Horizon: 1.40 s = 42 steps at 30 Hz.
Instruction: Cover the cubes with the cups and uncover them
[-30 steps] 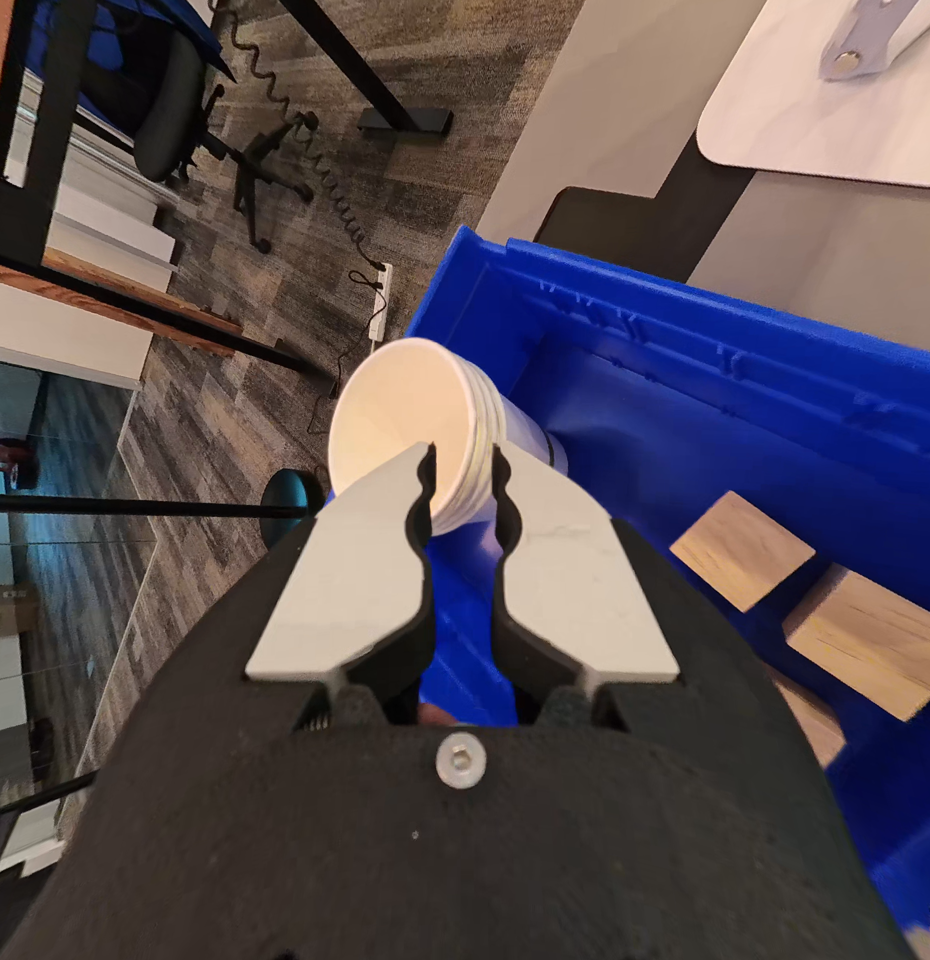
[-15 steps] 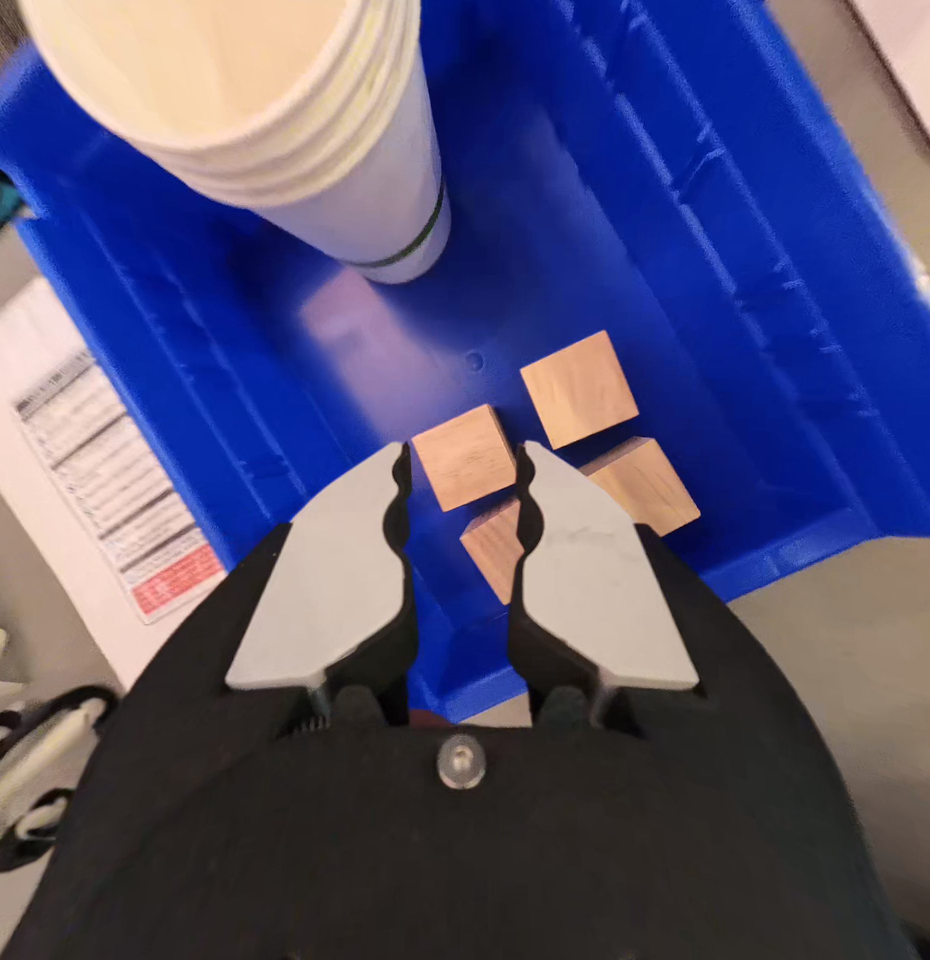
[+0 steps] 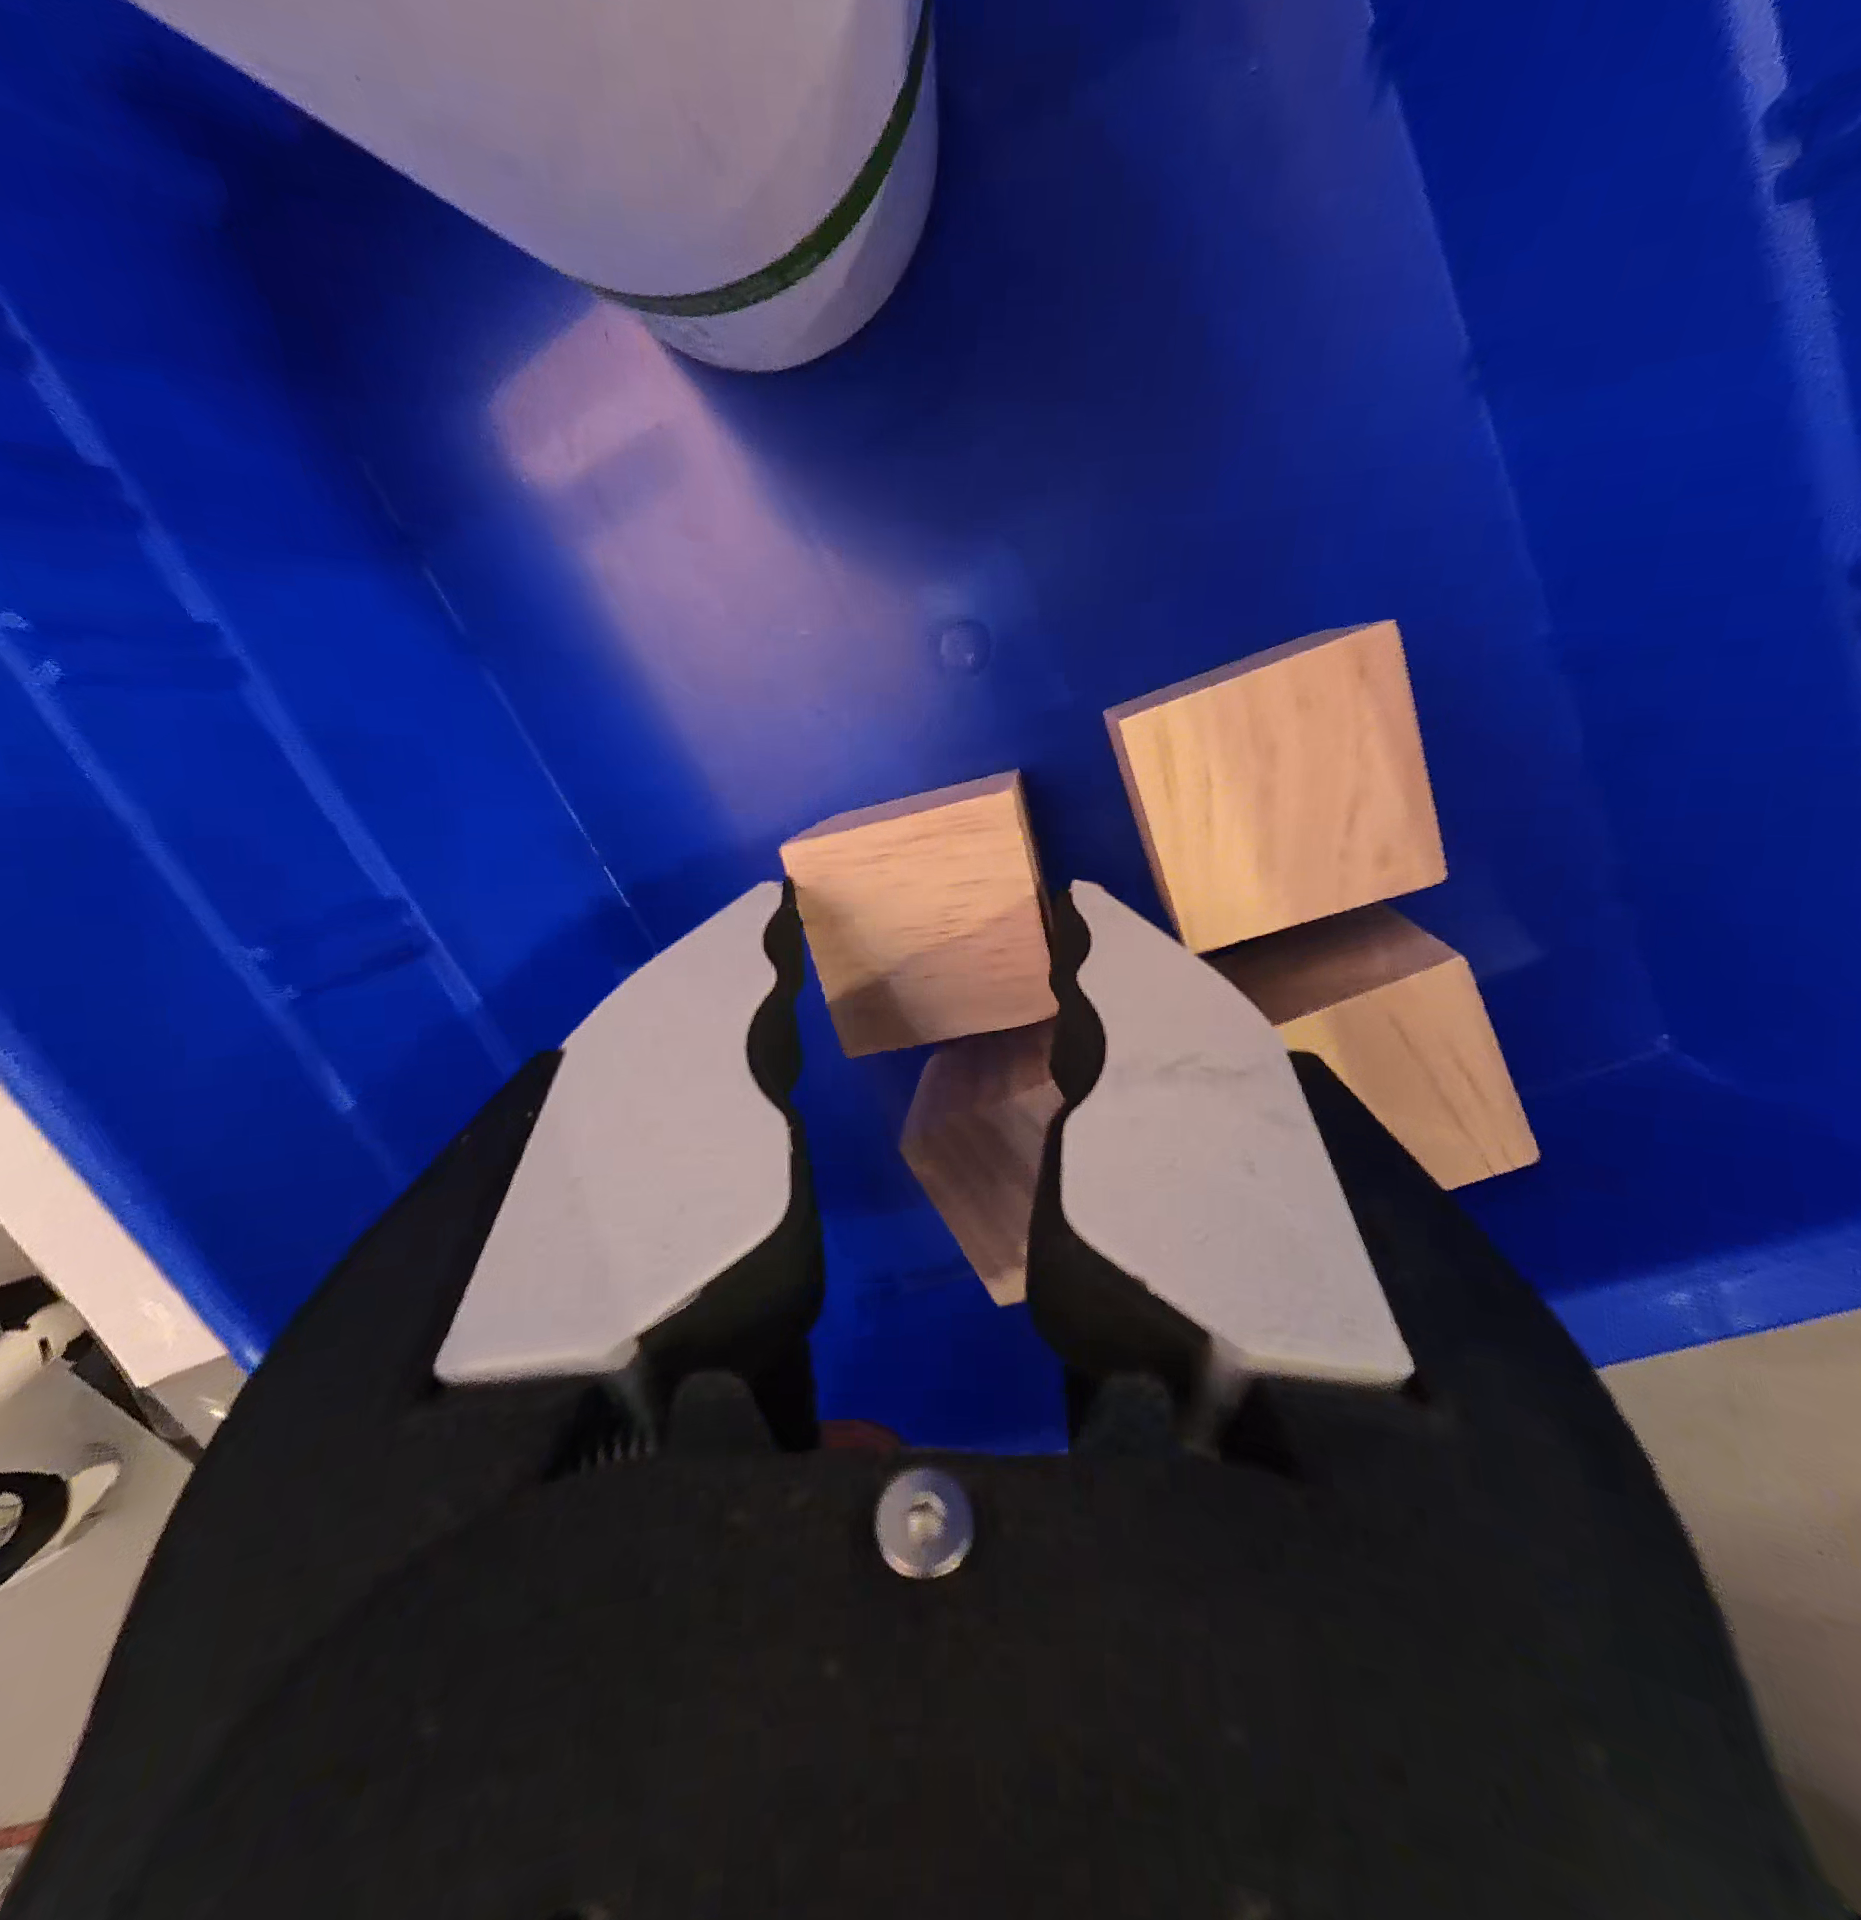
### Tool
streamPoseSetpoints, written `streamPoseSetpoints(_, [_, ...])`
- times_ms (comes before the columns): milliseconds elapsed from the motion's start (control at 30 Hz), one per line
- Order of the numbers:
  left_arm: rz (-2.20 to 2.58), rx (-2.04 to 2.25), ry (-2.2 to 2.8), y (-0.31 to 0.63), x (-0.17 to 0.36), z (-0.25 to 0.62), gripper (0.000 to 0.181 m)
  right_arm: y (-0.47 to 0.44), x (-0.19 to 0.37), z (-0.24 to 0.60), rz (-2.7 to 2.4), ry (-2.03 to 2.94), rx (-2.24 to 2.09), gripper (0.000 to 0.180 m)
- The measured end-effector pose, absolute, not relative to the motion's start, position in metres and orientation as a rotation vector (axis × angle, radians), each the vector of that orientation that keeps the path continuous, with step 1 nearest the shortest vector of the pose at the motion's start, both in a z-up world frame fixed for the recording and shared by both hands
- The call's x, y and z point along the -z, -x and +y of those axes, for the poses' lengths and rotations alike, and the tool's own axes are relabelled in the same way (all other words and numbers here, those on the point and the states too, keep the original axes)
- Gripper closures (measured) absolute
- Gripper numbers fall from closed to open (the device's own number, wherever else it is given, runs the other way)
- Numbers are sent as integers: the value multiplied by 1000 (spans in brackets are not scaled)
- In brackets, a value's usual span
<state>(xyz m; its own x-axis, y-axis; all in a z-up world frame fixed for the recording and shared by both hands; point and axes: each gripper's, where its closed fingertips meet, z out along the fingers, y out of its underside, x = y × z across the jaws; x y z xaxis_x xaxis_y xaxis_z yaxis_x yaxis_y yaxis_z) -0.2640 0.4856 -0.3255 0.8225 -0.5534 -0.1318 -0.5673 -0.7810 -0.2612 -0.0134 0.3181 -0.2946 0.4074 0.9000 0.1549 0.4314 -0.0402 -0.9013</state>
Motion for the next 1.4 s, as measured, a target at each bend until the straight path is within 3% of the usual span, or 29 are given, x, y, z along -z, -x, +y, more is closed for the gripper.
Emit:
streamPoseSetpoints(100, [840, -115, 2647, 267, 307, 490, 135, 13, 294, 318, -1186, 1650, -582, 180])
streamPoseSetpoints(200, [858, -97, 2482, 256, 252, 481, 135, 12, 292, 319, -1174, 1648, -594, 180])
streamPoseSetpoints(367, [1275, 46, 2082, 178, 178, 402, 136, 10, 293, 319, -1182, 1651, -597, 180])
streamPoseSetpoints(567, [1929, 167, 1796, 114, 232, 296, 136, 3, 293, 322, -1171, 1657, -596, 180])
streamPoseSetpoints(767, [2180, 124, 1864, 130, 297, 280, 136, 4, 295, 321, -1191, 1658, -581, 180])
streamPoseSetpoints(1333, [2345, 342, 1775, 136, 326, 244, 135, 5, 297, 320, -1202, 1662, -576, 180])
streamPoseSetpoints(1400, [2350, 333, 1809, 138, 324, 246, 122, 5, 297, 321, -1203, 1664, -575, 180])
